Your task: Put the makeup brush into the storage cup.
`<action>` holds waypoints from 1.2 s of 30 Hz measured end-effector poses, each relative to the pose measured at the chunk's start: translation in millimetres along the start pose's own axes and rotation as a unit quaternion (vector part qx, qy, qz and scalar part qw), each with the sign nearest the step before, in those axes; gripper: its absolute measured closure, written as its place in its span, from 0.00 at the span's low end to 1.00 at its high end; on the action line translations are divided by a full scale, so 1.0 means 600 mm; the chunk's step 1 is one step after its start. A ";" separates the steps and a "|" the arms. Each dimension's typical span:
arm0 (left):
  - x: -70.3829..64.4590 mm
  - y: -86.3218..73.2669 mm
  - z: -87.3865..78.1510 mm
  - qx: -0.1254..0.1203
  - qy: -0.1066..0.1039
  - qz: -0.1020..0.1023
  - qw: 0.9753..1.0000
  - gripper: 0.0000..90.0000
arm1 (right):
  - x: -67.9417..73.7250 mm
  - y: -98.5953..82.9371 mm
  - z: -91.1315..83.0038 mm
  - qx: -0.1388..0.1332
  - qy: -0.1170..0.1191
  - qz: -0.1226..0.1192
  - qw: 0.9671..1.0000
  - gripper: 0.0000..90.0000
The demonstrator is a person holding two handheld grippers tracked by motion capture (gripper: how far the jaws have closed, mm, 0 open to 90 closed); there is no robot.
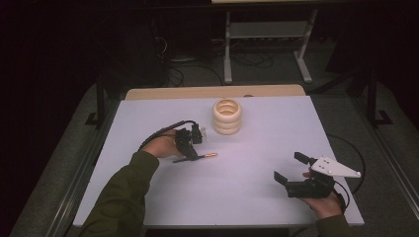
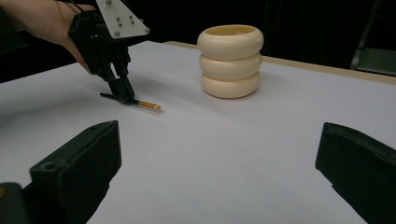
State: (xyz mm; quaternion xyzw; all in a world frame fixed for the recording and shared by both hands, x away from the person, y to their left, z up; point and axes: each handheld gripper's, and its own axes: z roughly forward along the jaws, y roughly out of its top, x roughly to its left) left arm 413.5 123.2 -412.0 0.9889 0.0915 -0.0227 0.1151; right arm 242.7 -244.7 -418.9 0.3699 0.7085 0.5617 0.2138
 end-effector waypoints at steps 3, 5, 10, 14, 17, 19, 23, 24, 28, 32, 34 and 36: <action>0.000 -0.001 -0.005 -0.010 -0.001 -0.007 1.000 0.93 | 0.000 0.000 0.000 0.001 0.000 0.000 1.000 0.00; 0.000 -0.002 -0.007 -0.012 -0.003 -0.010 1.000 0.93 | 0.000 0.000 0.000 0.001 0.000 0.000 1.000 0.00; 0.000 -0.008 -0.017 -0.028 -0.002 -0.022 0.999 0.93 | 0.001 0.000 0.000 0.001 0.000 0.000 1.000 0.00; -0.001 -0.013 -0.023 -0.037 -0.006 -0.030 0.999 0.93 | 0.001 0.000 0.001 0.002 -0.001 0.000 1.000 0.00; -0.003 -0.019 -0.028 -0.048 -0.003 -0.033 0.998 0.93 | 0.001 0.000 0.001 0.002 -0.001 0.000 1.000 0.00; -0.004 -0.026 -0.033 -0.061 -0.005 -0.037 0.997 0.93 | 0.001 0.000 0.001 0.002 -0.001 0.001 1.000 0.00; -0.006 -0.033 -0.038 -0.081 -0.007 -0.046 0.996 0.93 | 0.002 0.000 0.002 0.002 -0.001 0.000 1.000 0.00; -0.007 -0.036 -0.041 -0.089 -0.009 -0.049 0.995 0.93 | 0.002 0.000 0.002 0.002 -0.001 -0.002 1.000 0.00; -0.011 -0.047 -0.046 -0.122 -0.010 -0.067 0.990 0.93 | 0.003 0.000 0.003 0.003 -0.001 -0.001 1.000 0.00; -0.014 -0.054 -0.055 -0.145 -0.004 -0.067 0.987 0.93 | 0.003 0.000 0.004 0.006 0.000 -0.001 1.000 0.00; -0.016 -0.058 -0.058 -0.159 -0.002 -0.066 0.985 0.93 | 0.003 0.000 0.004 0.006 0.000 -0.001 1.000 0.00; -0.020 -0.061 -0.060 -0.175 0.002 -0.068 0.982 0.93 | 0.002 0.000 0.005 0.006 0.000 0.000 1.000 0.00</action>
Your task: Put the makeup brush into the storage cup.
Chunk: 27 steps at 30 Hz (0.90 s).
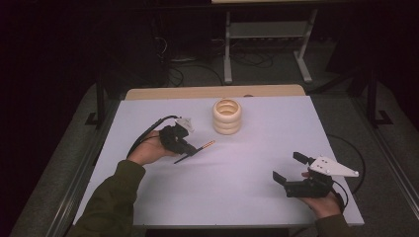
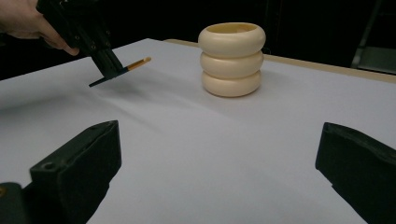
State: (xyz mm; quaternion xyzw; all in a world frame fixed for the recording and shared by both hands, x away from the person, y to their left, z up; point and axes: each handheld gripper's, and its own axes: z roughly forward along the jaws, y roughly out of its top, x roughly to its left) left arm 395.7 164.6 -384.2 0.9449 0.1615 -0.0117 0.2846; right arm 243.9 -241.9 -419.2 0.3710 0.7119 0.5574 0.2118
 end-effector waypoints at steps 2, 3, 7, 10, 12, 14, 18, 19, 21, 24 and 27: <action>-0.002 -0.002 -0.001 -0.011 -0.002 -0.008 1.000 0.93 | 0.000 0.000 0.001 0.000 0.000 0.000 1.000 0.00; -0.003 -0.004 -0.003 -0.019 -0.003 -0.008 1.000 0.93 | 0.000 0.000 0.002 0.000 0.001 0.000 1.000 0.00; -0.008 -0.011 -0.008 -0.044 0.001 -0.016 0.999 0.93 | 0.000 0.001 0.006 0.002 0.003 -0.001 1.000 0.00; -0.009 -0.020 -0.015 -0.069 0.008 -0.025 0.997 0.93 | 0.000 0.002 0.008 0.003 0.004 0.000 1.000 0.00; -0.012 -0.024 -0.018 -0.082 0.013 -0.032 0.996 0.93 | 0.002 0.003 0.011 0.006 0.007 0.002 1.000 0.00; -0.013 -0.029 -0.020 -0.096 0.021 -0.031 0.995 0.93 | 0.002 0.005 0.015 0.006 0.010 0.000 1.000 0.00; -0.020 -0.035 -0.023 -0.112 0.029 -0.041 0.992 0.93 | 0.003 0.009 0.020 0.009 0.014 0.000 1.000 0.00; -0.022 -0.036 -0.023 -0.114 0.032 -0.040 0.992 0.93 | 0.003 0.009 0.020 0.009 0.014 0.000 1.000 0.00; -0.026 -0.040 -0.023 -0.124 0.037 -0.045 0.991 0.93 | 0.003 0.011 0.022 0.007 0.016 0.001 1.000 0.00; -0.032 -0.048 -0.024 -0.144 0.040 -0.051 0.987 0.93 | 0.003 0.017 0.025 0.003 0.018 0.008 1.000 0.00; -0.036 -0.050 -0.023 -0.153 0.044 -0.055 0.986 0.93 | 0.002 0.020 0.027 0.002 0.020 0.009 1.000 0.00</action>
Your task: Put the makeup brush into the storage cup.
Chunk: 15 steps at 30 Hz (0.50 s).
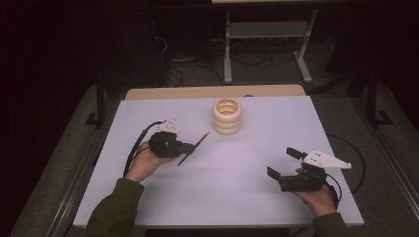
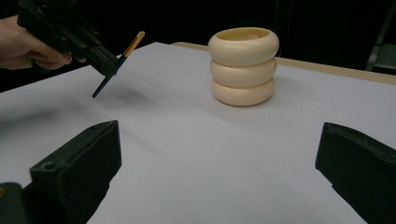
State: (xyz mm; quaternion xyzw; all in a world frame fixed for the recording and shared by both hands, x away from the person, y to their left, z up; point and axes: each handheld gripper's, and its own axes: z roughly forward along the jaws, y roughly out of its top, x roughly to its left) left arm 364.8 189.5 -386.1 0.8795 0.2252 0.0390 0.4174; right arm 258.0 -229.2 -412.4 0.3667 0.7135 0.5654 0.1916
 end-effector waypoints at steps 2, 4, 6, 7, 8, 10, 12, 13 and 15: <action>-0.002 -0.003 -0.001 -0.011 0.001 -0.004 1.000 0.93 | -0.001 0.003 0.004 -0.002 0.002 0.002 1.000 0.00; -0.003 -0.007 -0.001 -0.019 0.002 -0.008 1.000 0.93 | 0.001 0.007 0.010 0.001 0.005 0.002 1.000 0.00; -0.002 -0.012 0.000 -0.026 0.002 -0.005 1.000 0.93 | 0.002 0.011 0.016 0.001 0.008 -0.001 1.000 0.00; -0.003 -0.013 -0.001 -0.027 0.005 -0.004 1.000 0.93 | 0.003 0.012 0.020 0.001 0.010 0.000 1.000 0.00; -0.003 -0.013 -0.001 -0.027 0.005 -0.004 1.000 0.93 | 0.003 0.012 0.020 0.001 0.010 0.000 1.000 0.00; -0.004 -0.013 -0.002 -0.036 0.002 -0.009 0.999 0.93 | 0.005 0.016 0.026 0.001 0.014 0.000 1.000 0.00; -0.004 -0.012 -0.003 -0.042 0.005 -0.005 0.999 0.93 | 0.006 0.020 0.032 -0.001 0.018 -0.003 1.000 0.00; -0.005 -0.011 -0.004 -0.047 0.004 -0.008 0.999 0.93 | 0.007 0.022 0.036 -0.003 0.021 -0.003 1.000 0.00; -0.007 -0.010 -0.006 -0.054 0.002 -0.014 0.998 0.93 | 0.007 0.025 0.042 -0.002 0.026 0.001 1.000 0.00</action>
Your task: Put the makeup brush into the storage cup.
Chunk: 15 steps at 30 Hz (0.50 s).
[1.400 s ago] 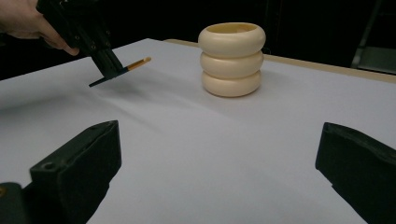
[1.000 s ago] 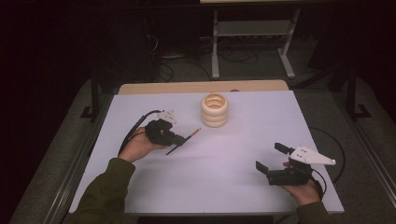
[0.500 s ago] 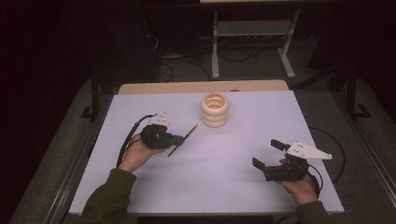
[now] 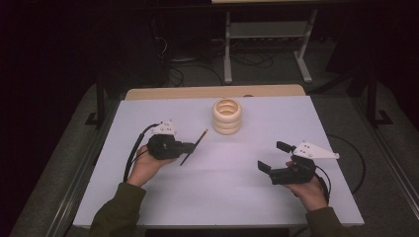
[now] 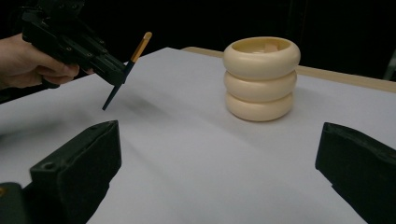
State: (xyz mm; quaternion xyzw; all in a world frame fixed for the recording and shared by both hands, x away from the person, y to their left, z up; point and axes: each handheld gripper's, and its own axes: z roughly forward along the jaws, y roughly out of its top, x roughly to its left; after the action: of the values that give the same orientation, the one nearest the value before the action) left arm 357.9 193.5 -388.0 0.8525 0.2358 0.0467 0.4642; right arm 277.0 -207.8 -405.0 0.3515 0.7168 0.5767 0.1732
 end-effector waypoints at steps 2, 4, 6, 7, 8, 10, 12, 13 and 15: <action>-0.002 0.000 -0.001 -0.003 0.001 0.000 1.000 0.93 | 0.002 0.004 0.007 -0.001 0.003 0.000 1.000 0.00; -0.004 0.001 -0.001 -0.009 -0.001 -0.001 1.000 0.93 | 0.004 0.011 0.018 0.002 0.006 -0.004 1.000 0.00; -0.005 0.002 -0.001 -0.009 -0.002 0.001 1.000 0.93 | 0.005 0.012 0.021 0.003 0.007 -0.005 1.000 0.00; -0.006 0.002 -0.001 -0.011 0.000 0.000 1.000 0.93 | 0.006 0.014 0.024 0.004 0.009 -0.004 1.000 0.00; -0.006 0.002 -0.001 -0.012 0.001 0.001 1.000 0.93 | 0.007 0.016 0.029 0.003 0.012 -0.006 1.000 0.00; -0.007 0.002 -0.002 -0.015 0.001 0.001 1.000 0.93 | 0.008 0.020 0.035 0.005 0.020 -0.002 1.000 0.03; -0.008 0.003 -0.001 -0.016 0.002 0.001 1.000 0.93 | 0.009 0.021 0.040 0.007 0.023 -0.003 1.000 0.03; -0.009 0.003 -0.001 -0.017 0.002 0.000 1.000 0.93 | 0.009 0.021 0.040 0.007 0.023 -0.003 1.000 0.03; -0.011 0.003 0.000 -0.019 -0.002 0.000 1.000 0.93 | 0.011 0.024 0.044 0.010 0.026 -0.002 1.000 0.04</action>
State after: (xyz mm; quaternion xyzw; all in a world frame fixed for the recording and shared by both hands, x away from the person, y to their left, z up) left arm 353.0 189.6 -385.6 0.8436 0.2345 0.0497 0.4805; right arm 294.0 -183.4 -397.3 0.3365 0.7277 0.5782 0.1517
